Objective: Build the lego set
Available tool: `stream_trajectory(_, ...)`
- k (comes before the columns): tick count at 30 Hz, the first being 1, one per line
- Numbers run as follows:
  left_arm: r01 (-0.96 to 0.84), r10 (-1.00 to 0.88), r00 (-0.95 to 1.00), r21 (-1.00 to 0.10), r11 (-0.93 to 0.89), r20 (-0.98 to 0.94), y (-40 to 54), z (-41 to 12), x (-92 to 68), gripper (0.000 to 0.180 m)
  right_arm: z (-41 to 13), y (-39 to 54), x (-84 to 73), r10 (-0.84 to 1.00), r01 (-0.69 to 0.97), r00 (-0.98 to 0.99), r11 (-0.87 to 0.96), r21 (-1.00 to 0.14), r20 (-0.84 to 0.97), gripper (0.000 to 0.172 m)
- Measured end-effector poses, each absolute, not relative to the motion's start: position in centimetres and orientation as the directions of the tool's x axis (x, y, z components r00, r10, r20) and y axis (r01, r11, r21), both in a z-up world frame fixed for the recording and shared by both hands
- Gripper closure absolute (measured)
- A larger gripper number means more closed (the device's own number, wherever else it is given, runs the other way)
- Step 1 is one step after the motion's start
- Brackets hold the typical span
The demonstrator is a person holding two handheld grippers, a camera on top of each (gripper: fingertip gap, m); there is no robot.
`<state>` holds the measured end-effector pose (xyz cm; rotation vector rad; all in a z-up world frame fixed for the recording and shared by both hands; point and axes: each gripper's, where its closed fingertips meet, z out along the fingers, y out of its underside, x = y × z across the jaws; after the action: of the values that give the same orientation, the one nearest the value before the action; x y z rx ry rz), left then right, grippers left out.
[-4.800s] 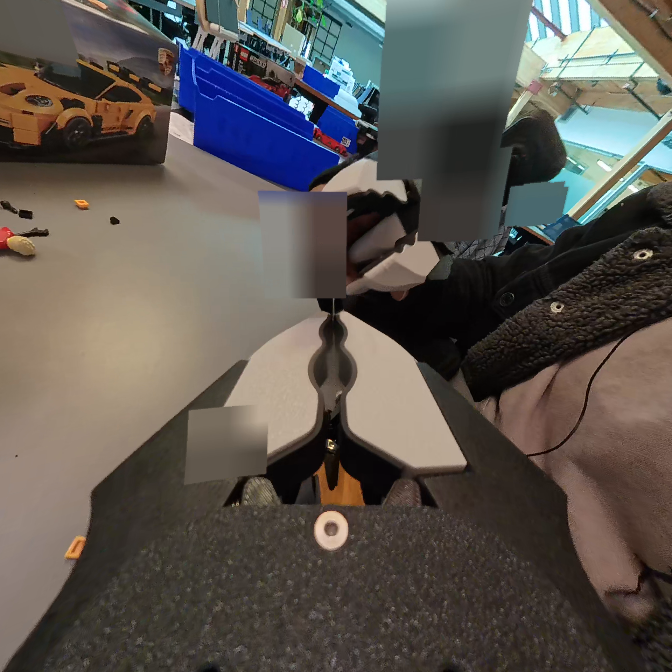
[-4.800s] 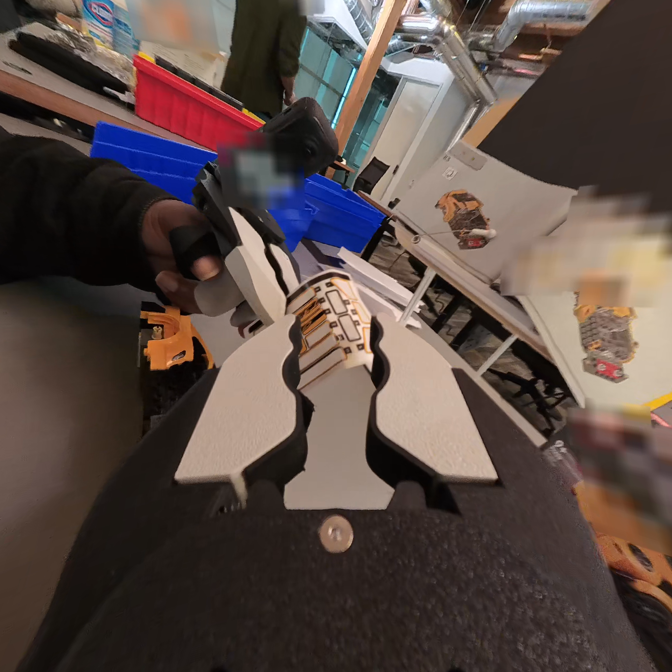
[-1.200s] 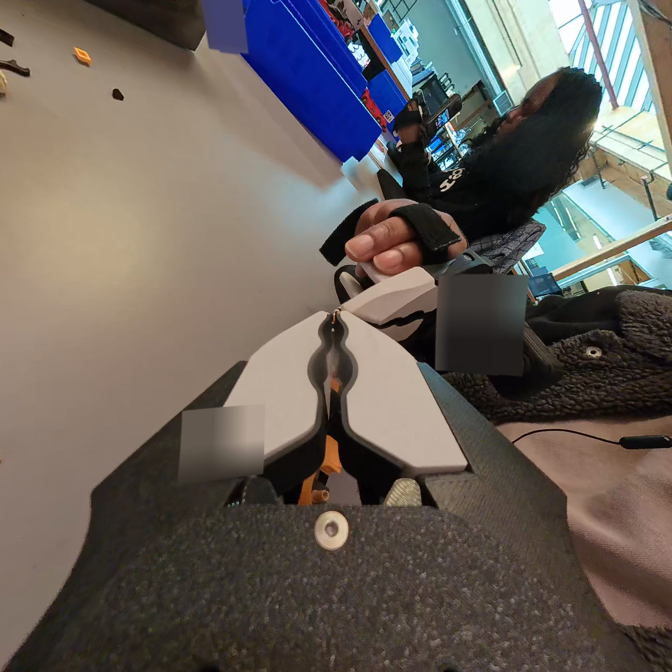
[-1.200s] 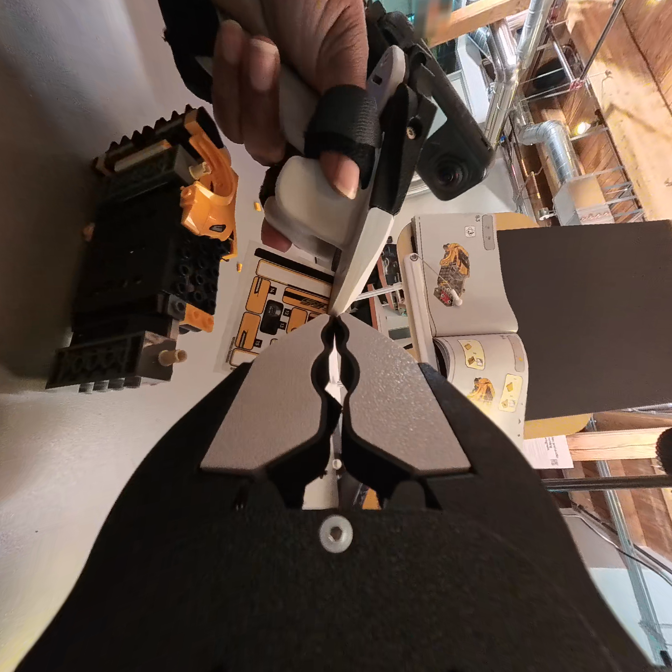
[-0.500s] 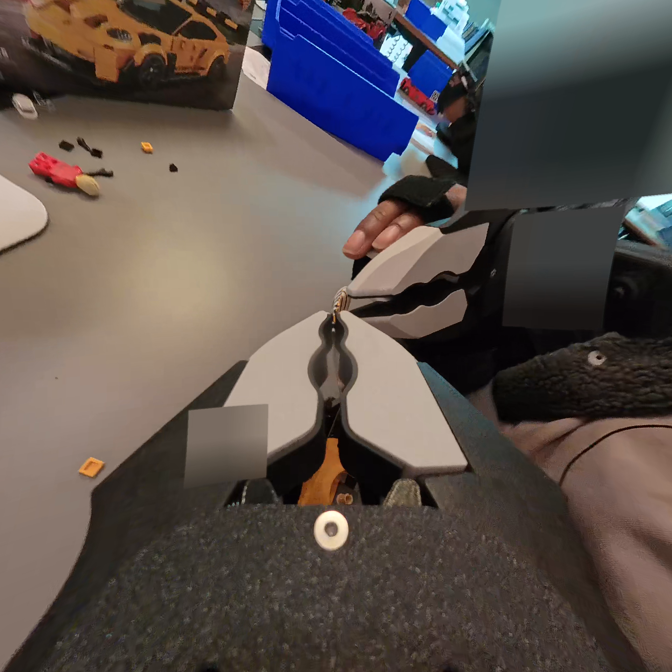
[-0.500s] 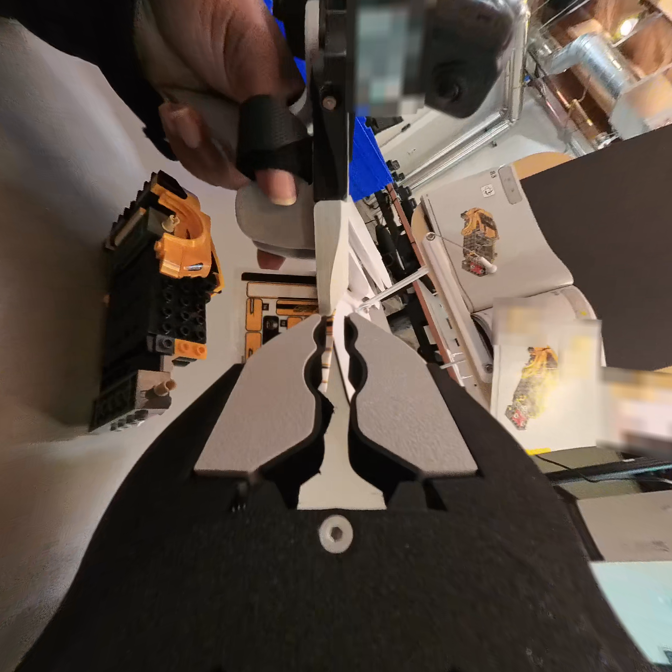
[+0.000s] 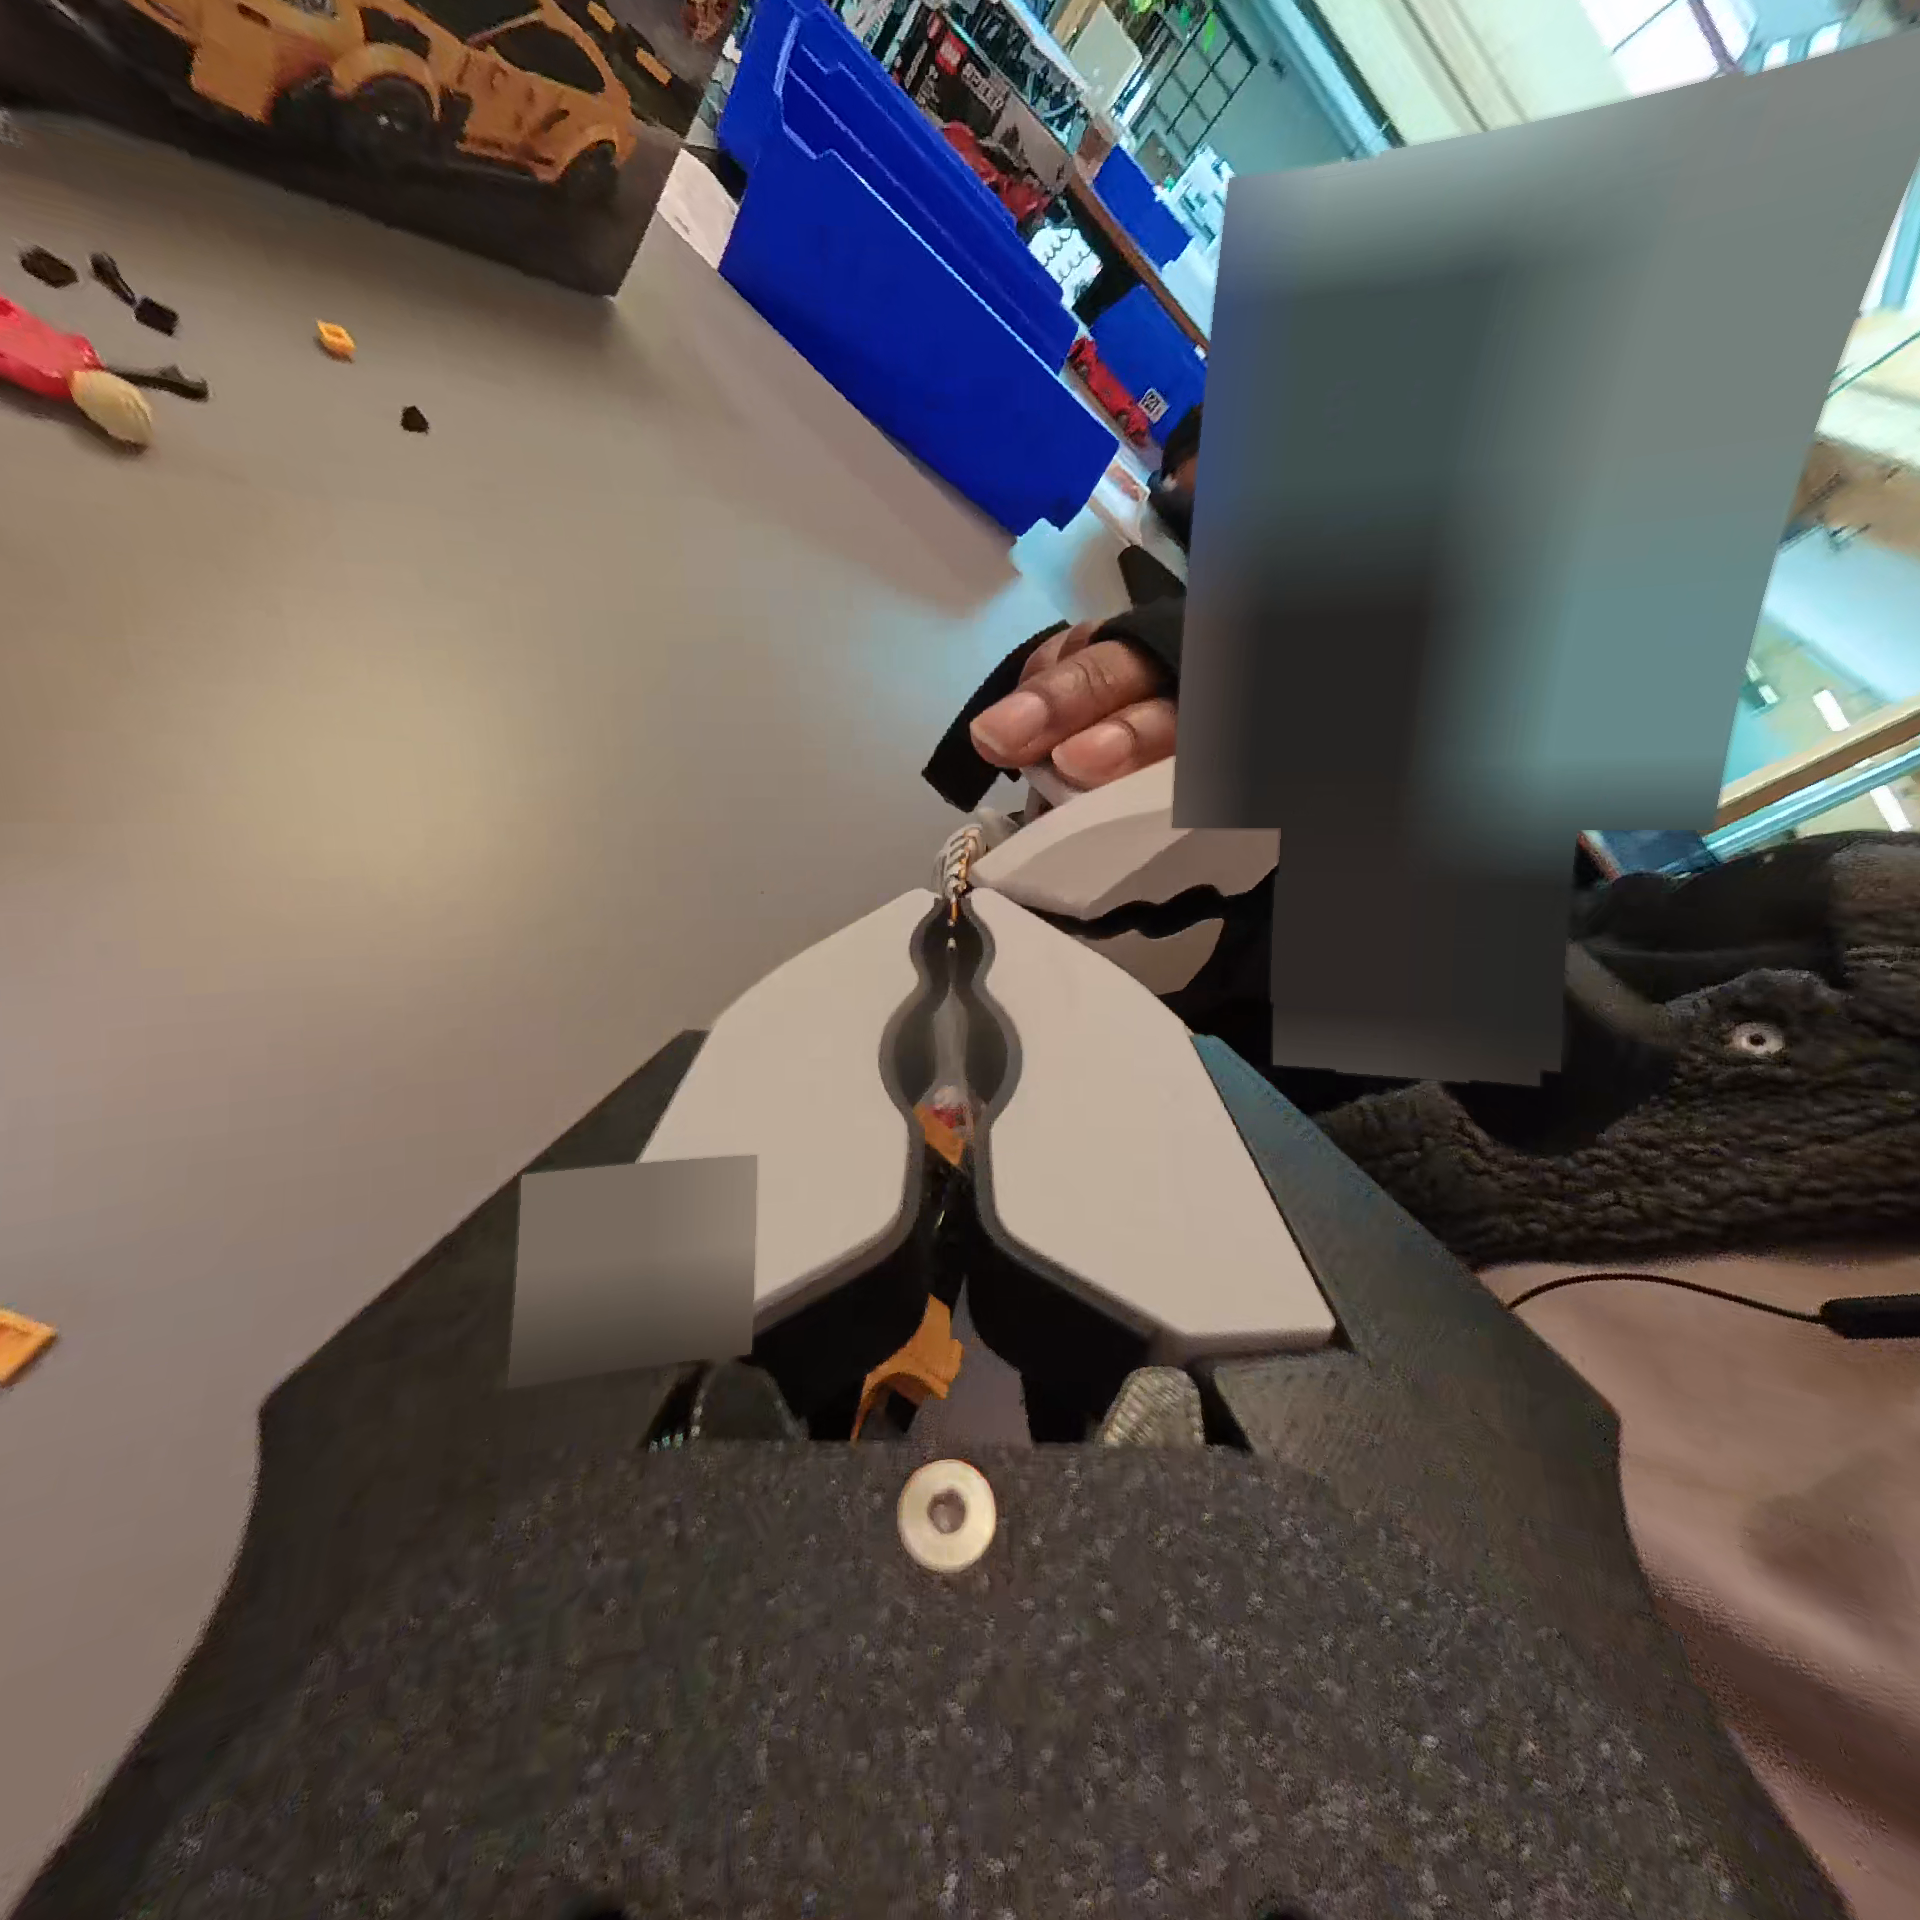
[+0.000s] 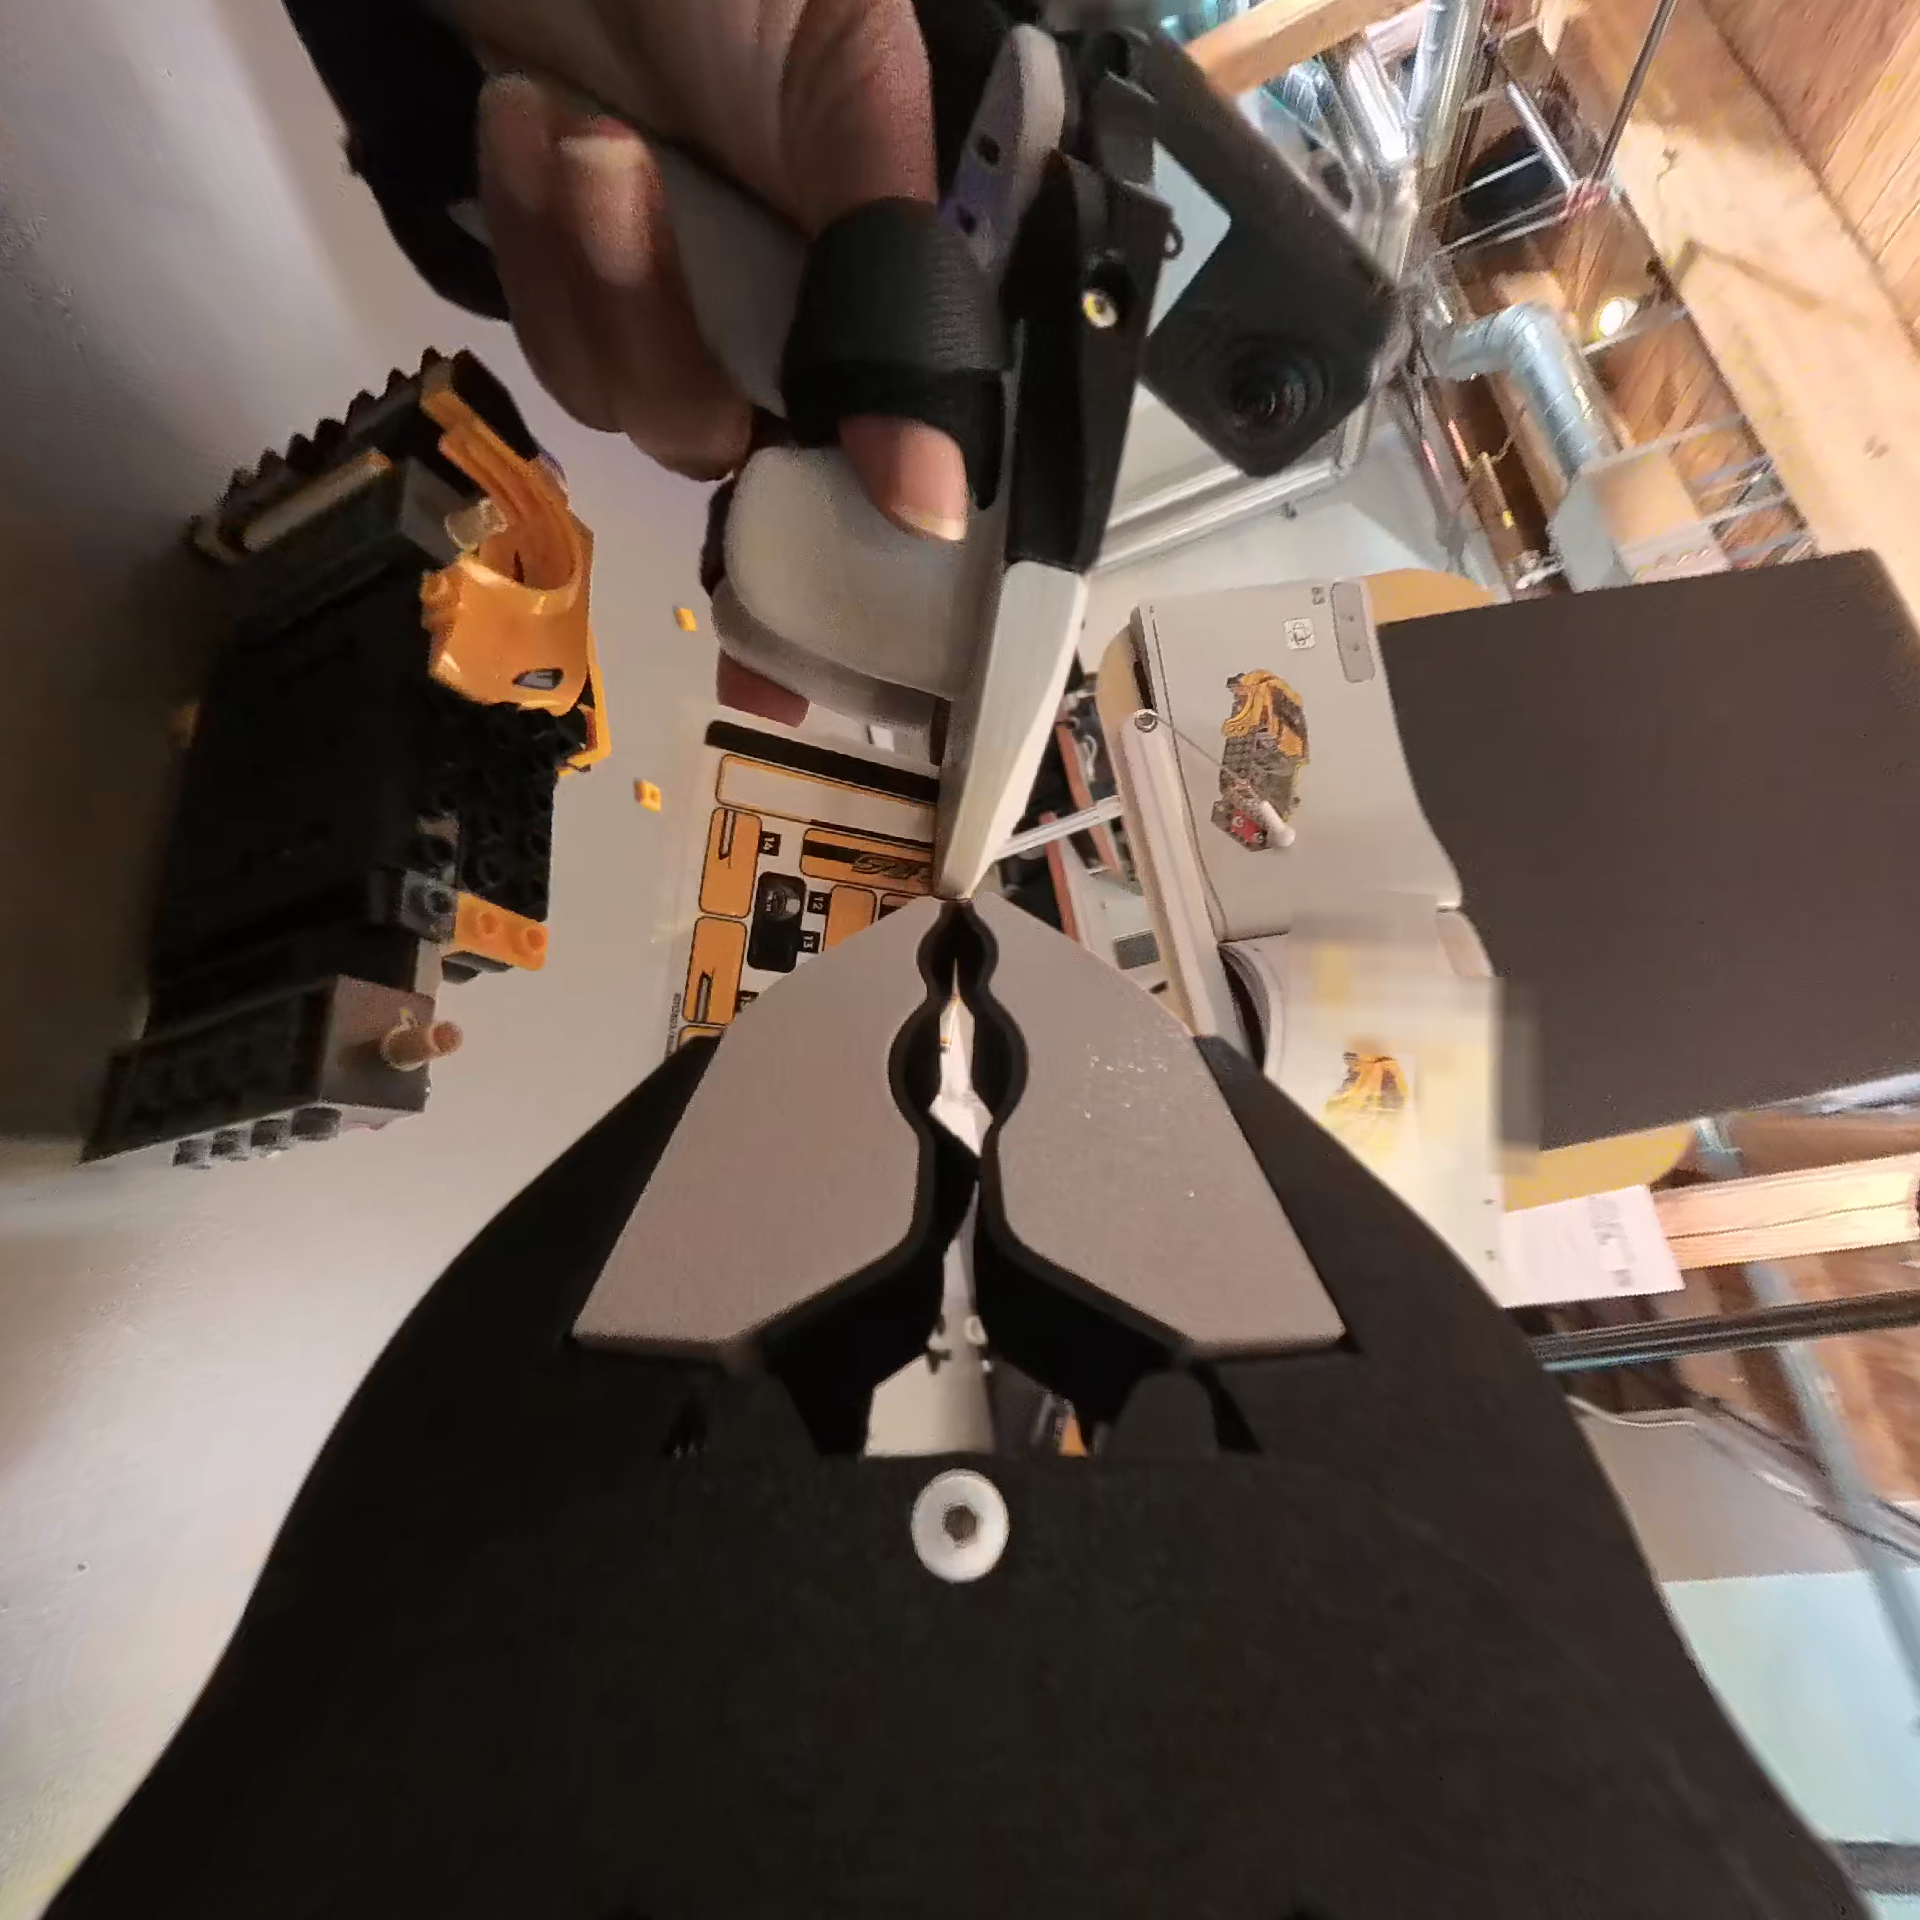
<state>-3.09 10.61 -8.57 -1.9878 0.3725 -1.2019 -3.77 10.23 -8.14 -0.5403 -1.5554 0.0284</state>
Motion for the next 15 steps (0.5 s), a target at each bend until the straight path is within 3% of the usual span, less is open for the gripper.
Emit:
stream_trajectory(4,0.172,-0.578,0.501,-0.728,-0.663,0.644,10.85,-8.32,-3.31,0.18,-8.61,9.88,-3.92,0.31,0.314,0.01,0.902,-0.297,0.951,0.172)
stream_trajectory(15,0.143,-0.587,0.549,-0.759,-0.635,0.595,11.09,-8.61,-3.65,0.18,-8.13,10.34,-3.78,0.413,0.3,0.046,0.863,-0.407,0.91,0.172)
